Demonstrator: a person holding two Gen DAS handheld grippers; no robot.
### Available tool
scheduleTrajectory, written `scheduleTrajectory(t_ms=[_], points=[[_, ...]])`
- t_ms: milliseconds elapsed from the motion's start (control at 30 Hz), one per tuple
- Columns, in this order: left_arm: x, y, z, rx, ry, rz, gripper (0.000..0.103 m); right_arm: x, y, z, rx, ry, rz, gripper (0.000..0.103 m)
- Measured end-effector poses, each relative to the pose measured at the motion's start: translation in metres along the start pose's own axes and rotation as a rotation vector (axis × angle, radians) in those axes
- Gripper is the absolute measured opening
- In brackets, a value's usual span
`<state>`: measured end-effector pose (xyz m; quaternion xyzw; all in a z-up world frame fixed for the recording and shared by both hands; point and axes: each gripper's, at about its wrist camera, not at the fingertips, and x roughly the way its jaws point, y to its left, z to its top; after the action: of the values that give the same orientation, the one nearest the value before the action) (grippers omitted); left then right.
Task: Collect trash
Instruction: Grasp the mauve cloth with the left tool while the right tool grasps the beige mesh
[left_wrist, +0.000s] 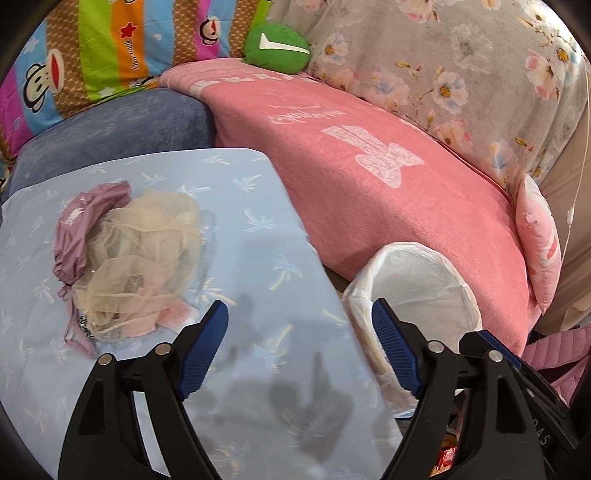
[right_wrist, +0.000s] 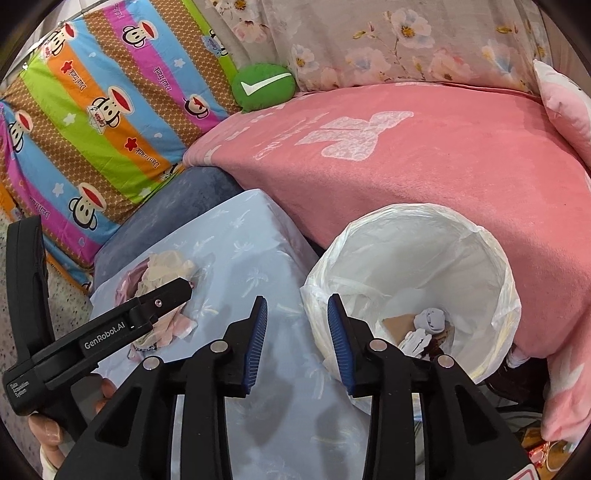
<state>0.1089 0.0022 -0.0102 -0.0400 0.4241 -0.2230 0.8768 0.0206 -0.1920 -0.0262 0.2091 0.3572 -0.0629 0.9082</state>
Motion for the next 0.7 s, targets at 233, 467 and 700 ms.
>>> scheduleTrajectory(t_ms=[233,467,700], points=[[-0.005,0.036,-0.001,-0.045,-0.02,0.052,0.086,0.01,0.022,-0.005,-0.031,0.02,0.014,0.04],[-0.009,0.075,0.0,-0.095,-0.022,0.092,0.086,0.027,0.052,-0.013,-0.07,0.058,0.032,0.046],[-0.01,0.115,0.003,-0.136,-0.026,0.155,0.091,0.049,0.087,-0.016,-0.115,0.091,0.068,0.05]])
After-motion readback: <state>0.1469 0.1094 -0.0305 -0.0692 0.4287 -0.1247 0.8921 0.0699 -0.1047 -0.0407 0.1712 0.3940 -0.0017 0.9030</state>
